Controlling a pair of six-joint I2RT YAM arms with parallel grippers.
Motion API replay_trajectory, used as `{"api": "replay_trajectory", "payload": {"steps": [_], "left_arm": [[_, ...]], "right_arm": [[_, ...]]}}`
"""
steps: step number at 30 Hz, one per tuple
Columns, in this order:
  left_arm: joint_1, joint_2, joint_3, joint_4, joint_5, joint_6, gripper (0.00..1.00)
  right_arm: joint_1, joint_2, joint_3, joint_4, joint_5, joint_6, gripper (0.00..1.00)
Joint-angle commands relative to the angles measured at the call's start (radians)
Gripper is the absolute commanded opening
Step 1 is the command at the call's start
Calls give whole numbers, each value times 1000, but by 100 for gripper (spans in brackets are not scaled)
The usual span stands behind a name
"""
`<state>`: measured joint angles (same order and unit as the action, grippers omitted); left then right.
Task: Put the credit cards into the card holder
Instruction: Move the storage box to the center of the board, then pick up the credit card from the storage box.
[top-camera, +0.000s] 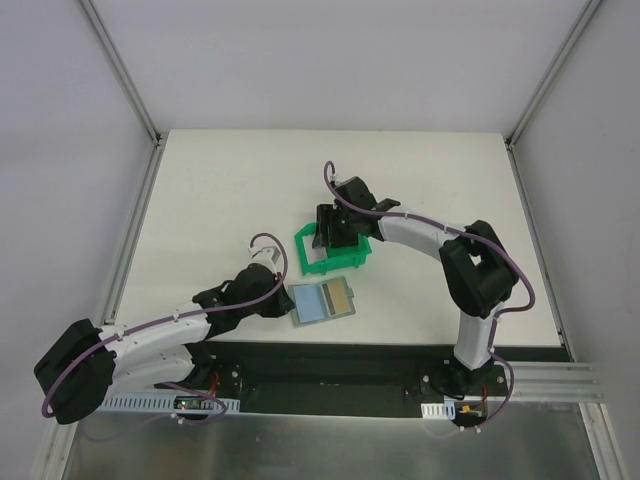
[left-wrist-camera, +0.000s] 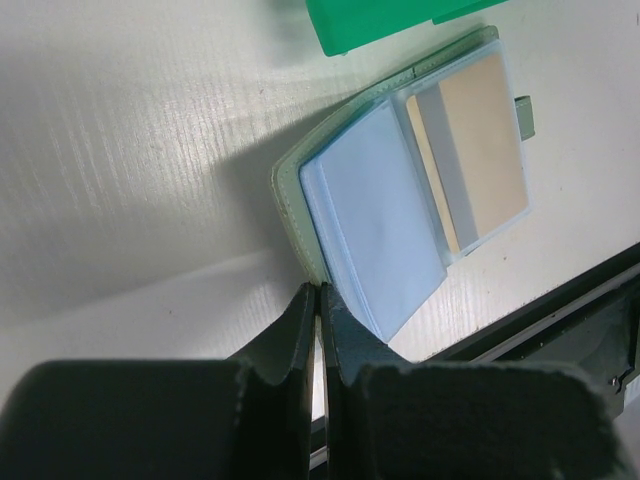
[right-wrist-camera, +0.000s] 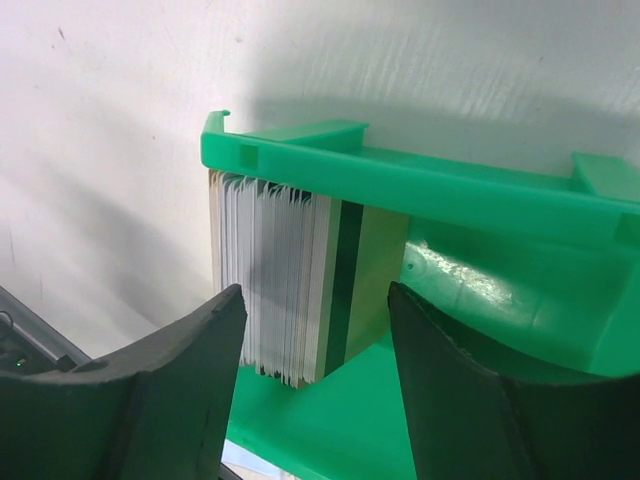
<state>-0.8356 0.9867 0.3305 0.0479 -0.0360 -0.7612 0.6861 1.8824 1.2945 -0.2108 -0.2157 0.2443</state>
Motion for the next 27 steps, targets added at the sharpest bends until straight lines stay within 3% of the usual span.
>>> {"api": "replay_trajectory", "payload": {"steps": [1,5,13,18,27], "left_arm": [[12,9,35,23,-4,25,0],[13,12,38,23,-1,28,0],[13,9,36,24,-2,26,0],[13,4,31,24,-1,28,0],[15,9,33,24,-1,28,0]], "right_arm": [[6,1,43,40,-42,19,59],[7,-9,39,56,-56,32,54],[4,-25,35,62,-65,38,52],[4,-2,42,50,-42,33,59],[7,21,29,99,-97,79,60]]}}
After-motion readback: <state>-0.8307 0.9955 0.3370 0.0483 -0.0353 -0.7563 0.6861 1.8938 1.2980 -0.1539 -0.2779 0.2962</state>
